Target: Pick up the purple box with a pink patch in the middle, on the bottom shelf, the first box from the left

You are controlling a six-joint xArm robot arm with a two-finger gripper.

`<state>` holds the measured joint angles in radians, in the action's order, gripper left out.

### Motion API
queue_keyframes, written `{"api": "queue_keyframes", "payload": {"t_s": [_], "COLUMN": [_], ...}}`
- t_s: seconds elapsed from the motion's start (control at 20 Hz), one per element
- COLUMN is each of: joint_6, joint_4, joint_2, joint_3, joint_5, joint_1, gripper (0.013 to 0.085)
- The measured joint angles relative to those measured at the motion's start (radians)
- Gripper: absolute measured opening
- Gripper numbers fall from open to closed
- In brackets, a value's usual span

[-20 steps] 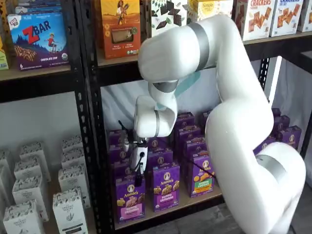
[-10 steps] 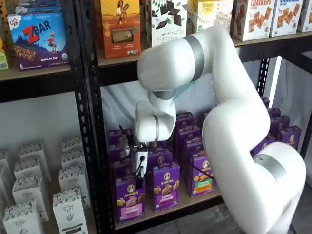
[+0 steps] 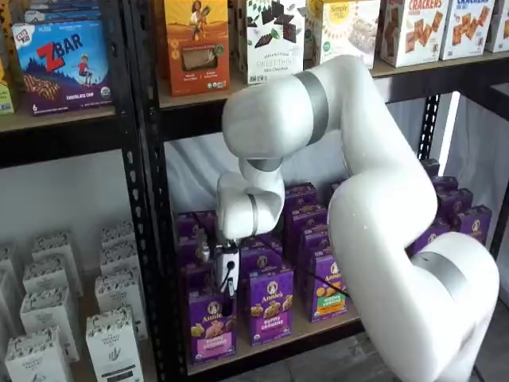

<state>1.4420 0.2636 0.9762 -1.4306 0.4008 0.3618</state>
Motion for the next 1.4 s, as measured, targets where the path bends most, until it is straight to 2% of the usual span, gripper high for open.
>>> {"api": "queue_keyframes", "payload": {"t_s": [0.5,0.85,1.1,1.2,1.25,1.4], "joint_6": [-0.007,-0.017,-0.012,-0.012,-0.011,-0.014], "joint_4": [-0.007,-0.016,-0.007,-0.006,-0.004,-0.006], "joint_2": [0.009,0.004,-0.002,-0.004,-0.005,-0.005], "joint_3": [0.011,0.016,0.024,0.025,0.026,0.028], "joint_5": [-0.026,-0.012,-0.017,-0.018,-0.021,-0.026], "joint_1": [0.002,0.005,0.009,0.009,0.01,0.011], "gripper": [0.085,0.085,0.085,0.077,0.077,0.069]}}
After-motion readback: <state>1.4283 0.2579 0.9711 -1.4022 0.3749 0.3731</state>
